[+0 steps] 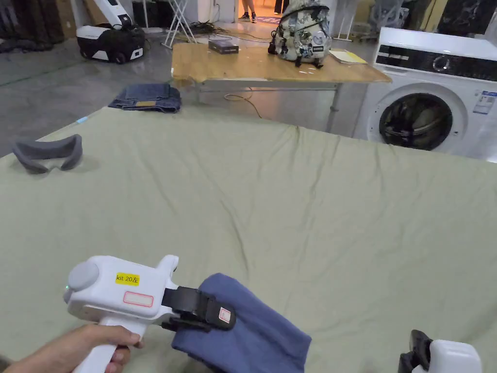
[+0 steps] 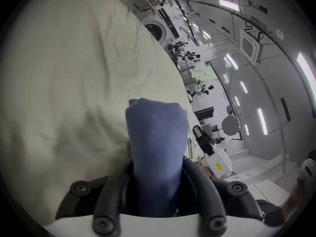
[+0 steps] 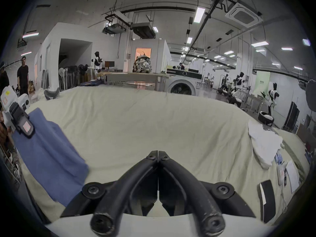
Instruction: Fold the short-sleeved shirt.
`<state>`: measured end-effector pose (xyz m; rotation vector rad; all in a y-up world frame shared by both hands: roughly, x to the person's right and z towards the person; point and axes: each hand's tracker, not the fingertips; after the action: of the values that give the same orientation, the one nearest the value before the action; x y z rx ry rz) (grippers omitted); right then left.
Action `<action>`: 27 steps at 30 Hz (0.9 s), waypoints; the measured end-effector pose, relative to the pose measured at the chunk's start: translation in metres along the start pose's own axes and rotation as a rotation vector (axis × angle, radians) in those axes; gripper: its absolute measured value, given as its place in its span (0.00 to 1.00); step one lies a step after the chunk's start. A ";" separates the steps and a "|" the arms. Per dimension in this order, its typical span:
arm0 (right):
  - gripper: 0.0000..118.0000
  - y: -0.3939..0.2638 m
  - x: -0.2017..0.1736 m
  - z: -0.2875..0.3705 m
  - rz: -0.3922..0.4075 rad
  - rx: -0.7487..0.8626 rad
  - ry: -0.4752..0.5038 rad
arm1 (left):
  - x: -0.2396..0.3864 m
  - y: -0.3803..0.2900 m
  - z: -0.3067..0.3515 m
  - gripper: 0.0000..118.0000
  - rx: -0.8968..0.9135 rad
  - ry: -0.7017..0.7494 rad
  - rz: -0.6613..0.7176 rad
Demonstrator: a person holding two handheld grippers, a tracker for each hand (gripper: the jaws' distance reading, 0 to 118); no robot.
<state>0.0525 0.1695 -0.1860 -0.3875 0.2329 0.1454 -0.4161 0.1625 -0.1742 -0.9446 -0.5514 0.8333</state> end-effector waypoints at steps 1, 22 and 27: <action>0.00 0.004 0.001 -0.001 -0.002 0.007 -0.002 | -0.005 0.006 0.016 0.18 0.014 0.017 -0.003; 0.00 0.009 -0.009 -0.010 -0.002 -0.010 -0.025 | -0.094 0.049 0.281 0.18 0.234 0.542 0.216; 0.00 0.013 -0.013 -0.012 0.009 -0.005 -0.014 | -0.084 0.045 0.269 0.34 0.255 0.605 0.222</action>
<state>0.0347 0.1755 -0.1982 -0.3900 0.2210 0.1578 -0.6773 0.2374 -0.0867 -0.9708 0.1821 0.7435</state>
